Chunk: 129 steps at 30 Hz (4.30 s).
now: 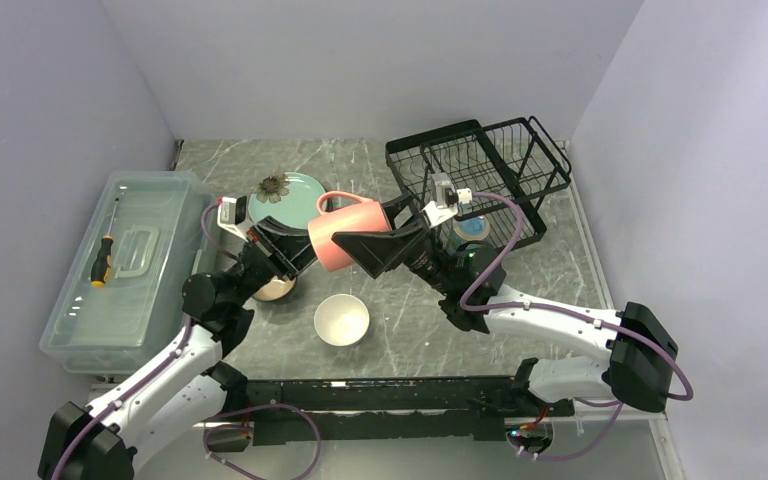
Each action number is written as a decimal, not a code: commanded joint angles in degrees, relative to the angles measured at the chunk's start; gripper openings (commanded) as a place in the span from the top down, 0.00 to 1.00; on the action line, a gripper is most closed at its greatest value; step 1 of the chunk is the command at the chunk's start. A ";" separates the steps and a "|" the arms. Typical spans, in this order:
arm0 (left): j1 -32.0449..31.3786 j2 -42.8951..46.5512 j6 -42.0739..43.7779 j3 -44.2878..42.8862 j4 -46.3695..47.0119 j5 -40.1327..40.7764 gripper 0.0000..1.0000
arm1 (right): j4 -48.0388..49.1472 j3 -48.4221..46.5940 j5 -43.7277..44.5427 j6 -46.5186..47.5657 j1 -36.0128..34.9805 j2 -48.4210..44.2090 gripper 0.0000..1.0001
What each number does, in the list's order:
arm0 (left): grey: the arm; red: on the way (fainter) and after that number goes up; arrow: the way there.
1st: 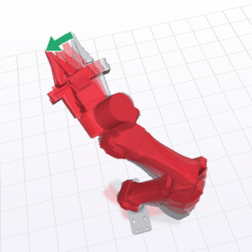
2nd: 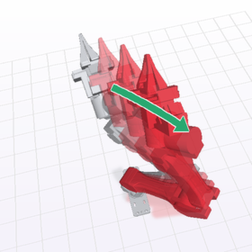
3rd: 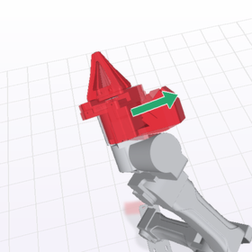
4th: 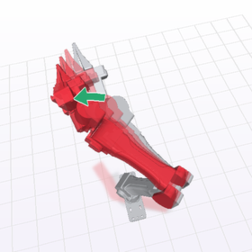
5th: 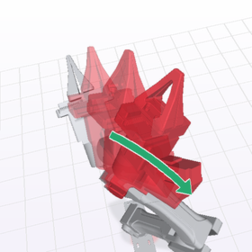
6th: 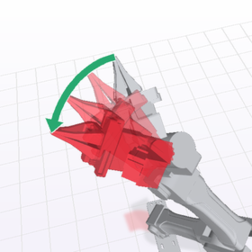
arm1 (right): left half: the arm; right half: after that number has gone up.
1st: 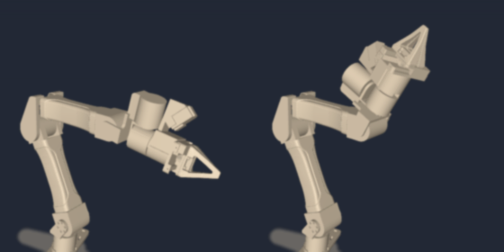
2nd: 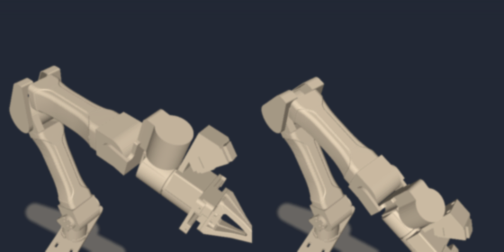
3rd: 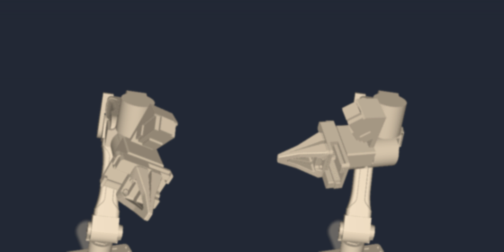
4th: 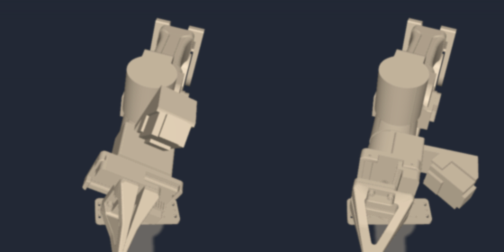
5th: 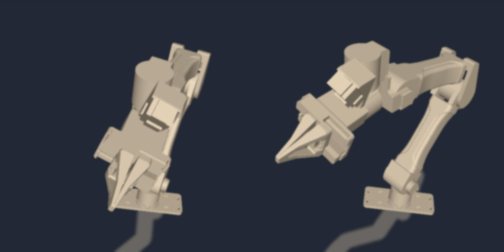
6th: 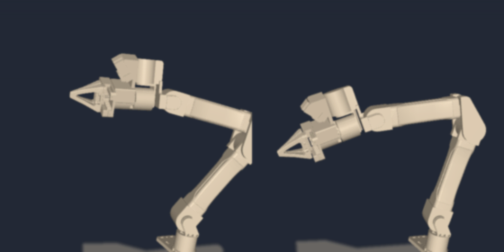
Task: Load the mixed dishes into the dish rack
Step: Move the dish rack to the center of the board.
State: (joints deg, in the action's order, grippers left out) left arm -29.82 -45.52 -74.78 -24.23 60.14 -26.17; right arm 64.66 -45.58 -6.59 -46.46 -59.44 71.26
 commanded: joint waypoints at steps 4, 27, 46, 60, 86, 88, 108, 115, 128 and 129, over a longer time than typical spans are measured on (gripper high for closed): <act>-0.23 0.90 -0.74 -3.52 3.65 0.41 0.95 | 1.67 -1.57 -0.81 0.24 -0.06 -0.96 0.44; -0.23 8.47 2.98 -0.55 -11.27 -1.09 0.55 | -9.89 3.41 7.25 9.89 0.54 -13.63 0.48; -0.23 14.35 17.06 -4.02 -41.07 -5.84 0.53 | -62.93 -5.75 22.43 28.40 0.73 -26.87 0.52; -0.23 13.88 21.21 -4.71 -44.51 -6.44 0.54 | -89.90 -8.67 42.06 34.57 0.73 -33.32 0.51; -0.23 18.05 24.52 -5.27 -52.49 -7.93 0.53 | -100.26 -9.80 52.66 33.27 21.20 -28.20 0.51; -0.22 16.44 24.35 -5.83 -51.64 -8.01 0.53 | -100.83 -9.62 52.84 32.52 23.09 -28.16 0.51; -0.28 -26.19 17.94 -30.87 -45.83 -14.21 0.57 | -102.10 -9.04 45.71 28.38 30.88 -31.54 0.52; -2.42 -37.04 15.94 -40.27 -43.86 -12.15 0.60 | -101.93 -8.57 43.94 28.27 30.88 -33.46 0.51; -6.48 -52.75 13.34 -55.39 -43.63 -8.91 0.58 | -101.32 -8.76 40.04 27.99 30.88 -36.35 0.50; -6.67 -53.57 13.41 -56.21 -43.95 -8.57 0.58 | -101.31 -8.82 39.92 28.04 30.88 -36.49 0.50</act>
State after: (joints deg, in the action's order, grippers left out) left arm -35.83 -97.08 -60.73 -75.42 14.66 -36.07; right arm -40.77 -52.05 33.95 -18.24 -28.77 36.05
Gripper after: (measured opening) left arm 0.418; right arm 0.839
